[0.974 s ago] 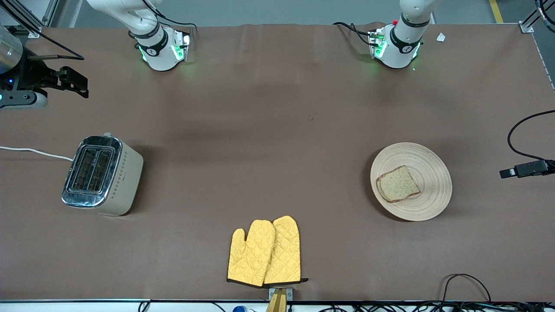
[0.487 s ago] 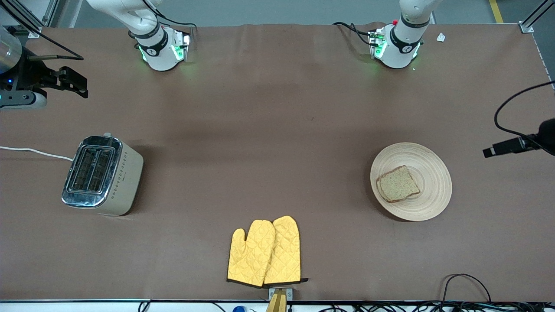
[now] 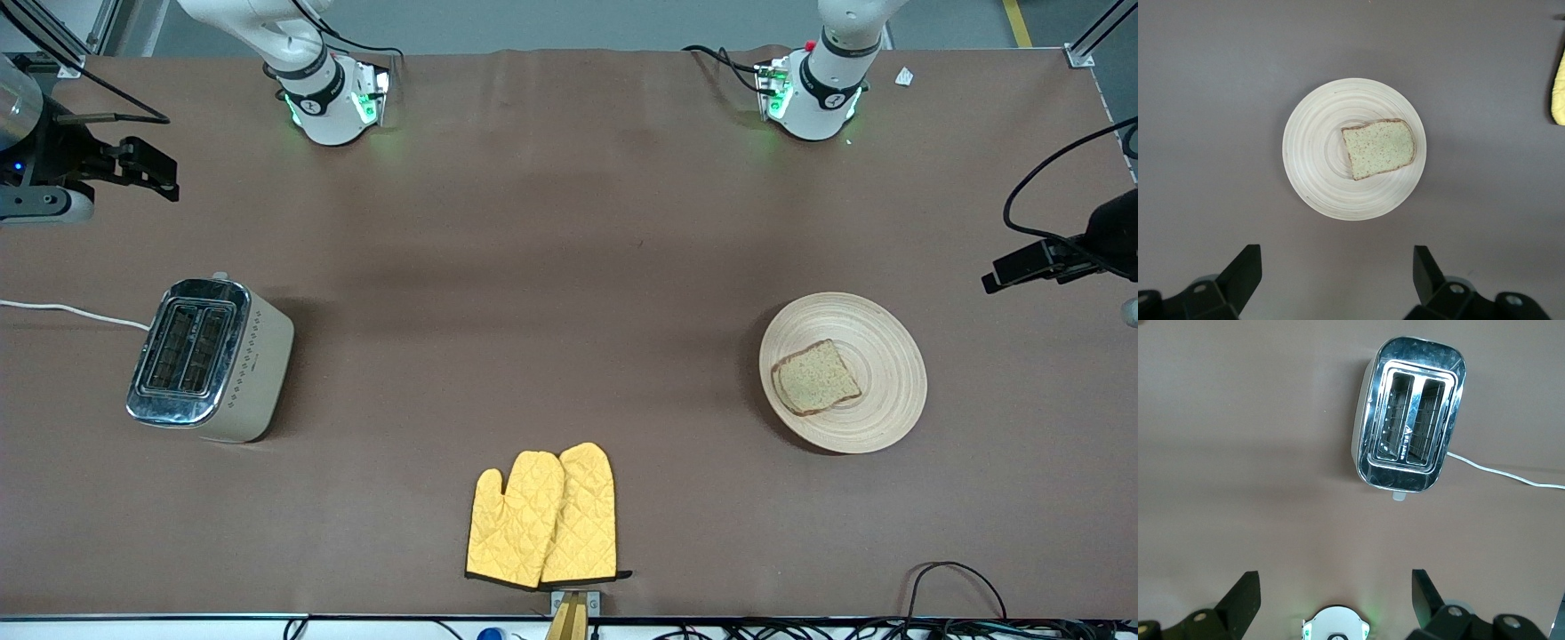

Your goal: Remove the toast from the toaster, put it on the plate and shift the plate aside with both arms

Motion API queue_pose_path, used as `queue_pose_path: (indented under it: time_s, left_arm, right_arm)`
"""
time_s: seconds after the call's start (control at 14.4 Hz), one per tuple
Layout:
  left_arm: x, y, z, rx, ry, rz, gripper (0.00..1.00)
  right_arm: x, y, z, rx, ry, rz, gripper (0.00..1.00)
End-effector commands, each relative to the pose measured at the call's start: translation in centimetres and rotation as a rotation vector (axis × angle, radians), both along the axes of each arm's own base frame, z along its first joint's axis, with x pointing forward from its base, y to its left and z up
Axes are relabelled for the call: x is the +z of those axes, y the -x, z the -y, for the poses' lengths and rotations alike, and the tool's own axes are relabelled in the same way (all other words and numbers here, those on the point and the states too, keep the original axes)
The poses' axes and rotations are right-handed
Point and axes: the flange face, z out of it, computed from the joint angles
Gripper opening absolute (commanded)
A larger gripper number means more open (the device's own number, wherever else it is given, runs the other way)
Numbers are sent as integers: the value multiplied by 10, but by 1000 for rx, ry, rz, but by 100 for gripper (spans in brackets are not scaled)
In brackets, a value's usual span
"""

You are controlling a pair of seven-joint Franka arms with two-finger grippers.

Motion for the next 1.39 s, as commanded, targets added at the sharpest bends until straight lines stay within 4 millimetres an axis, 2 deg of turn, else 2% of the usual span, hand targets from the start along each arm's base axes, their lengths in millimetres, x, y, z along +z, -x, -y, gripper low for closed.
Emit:
queue_pose_path:
  time_s: [0.0,0.28,0.42,0.56,0.7,0.97,1.11,1.25,1.32]
  left_arm:
    - [18,16,13,-9,-84,18,100]
    - [33,38,29,-20,-116,-7,100]
    - [36,54,39,-32,-127,-13,100]
    - [39,65,36,-44,-68,-14,100]
    - [39,82,46,-63,-62,-4,100]
    - [39,110,52,-114,-71,39,100]
    - [36,111,49,-112,-83,32,100]
    - [43,107,46,-109,-82,38,100]
    - [42,100,45,-105,-78,35,100]
  right_arm:
    - [5,6,5,-12,13,6,100]
    - [3,4,21,-37,-3,2,100]
    - [1,3,49,-65,-7,-3,100]
    - [-1,2,79,-42,-19,-1,100]
    - [-2,2,78,-38,-20,-5,100]
    - [-1,2,72,-28,-19,-3,100]
    - [0,2,71,-27,-19,0,100]
    - [1,1,71,-26,-19,11,100]
    - [2,1,71,-26,-19,12,100]
